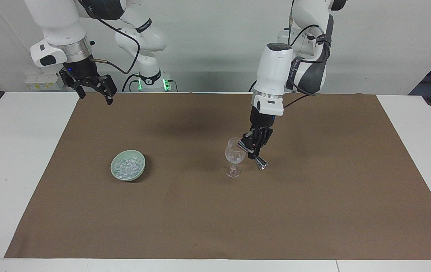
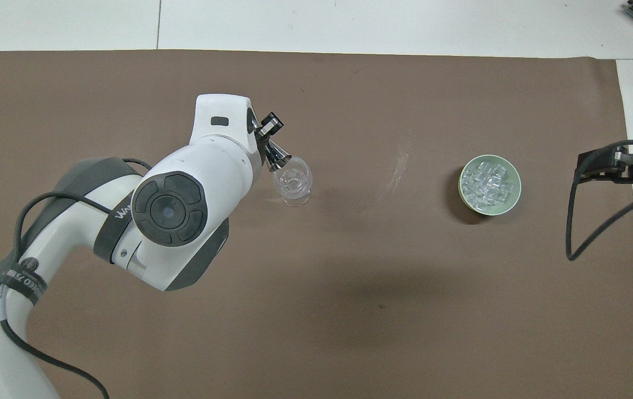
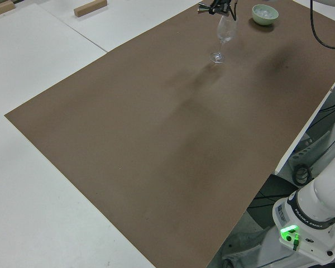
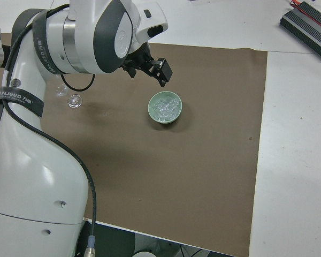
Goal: Pour wine and add ice with both arms
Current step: 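Hold the metal cup tipped over the clear cup with the left gripper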
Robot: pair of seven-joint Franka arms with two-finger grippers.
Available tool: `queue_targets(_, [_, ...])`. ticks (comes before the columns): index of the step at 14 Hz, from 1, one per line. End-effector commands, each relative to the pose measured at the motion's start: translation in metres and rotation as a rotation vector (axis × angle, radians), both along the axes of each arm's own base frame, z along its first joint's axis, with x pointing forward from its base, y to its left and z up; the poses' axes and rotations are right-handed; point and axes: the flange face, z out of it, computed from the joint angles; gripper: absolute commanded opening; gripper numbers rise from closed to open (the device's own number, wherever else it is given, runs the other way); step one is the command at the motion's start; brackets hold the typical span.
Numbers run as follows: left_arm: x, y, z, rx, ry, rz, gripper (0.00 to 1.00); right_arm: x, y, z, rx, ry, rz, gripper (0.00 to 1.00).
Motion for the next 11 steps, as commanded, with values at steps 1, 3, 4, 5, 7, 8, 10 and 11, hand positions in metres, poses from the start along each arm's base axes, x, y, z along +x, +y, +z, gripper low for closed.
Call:
queue_targets(1, [0.002, -0.004, 0.004, 0.015, -0.030, -0.006, 0.00, -0.002, -0.004, 0.000, 0.011, -0.018, 0.023, 1.00])
queue_targets(3, [0.002, -0.004, 0.004, 0.014, -0.030, -0.005, 0.00, -0.002, -0.004, -0.001, 0.011, -0.016, 0.023, 1.00])
queue_targets(4, [0.001, -0.006, 0.004, 0.009, -0.029, 0.000, 0.00, -0.002, -0.004, 0.000, 0.010, -0.018, 0.025, 1.00])
queue_targets(5, [-0.003, -0.012, 0.004, 0.001, -0.027, 0.004, 0.00, -0.002, -0.004, 0.000, 0.011, -0.018, 0.023, 1.00])
queue_targets(7, [-0.004, -0.013, 0.004, -0.001, -0.026, 0.005, 0.00, -0.002, -0.004, -0.001, 0.011, -0.016, 0.023, 1.00])
queue_targets(8, [-0.006, -0.016, 0.004, -0.002, -0.026, 0.002, 0.00, -0.003, -0.004, -0.001, 0.010, -0.015, 0.023, 1.00])
queue_targets(10, [-0.009, -0.020, 0.003, 0.019, -0.037, -0.015, 0.00, -0.003, -0.004, -0.001, 0.010, -0.015, 0.023, 1.00])
queue_targets(11, [-0.009, -0.020, 0.003, 0.025, -0.041, -0.016, 0.00, -0.003, -0.004, -0.001, 0.010, -0.015, 0.023, 1.00])
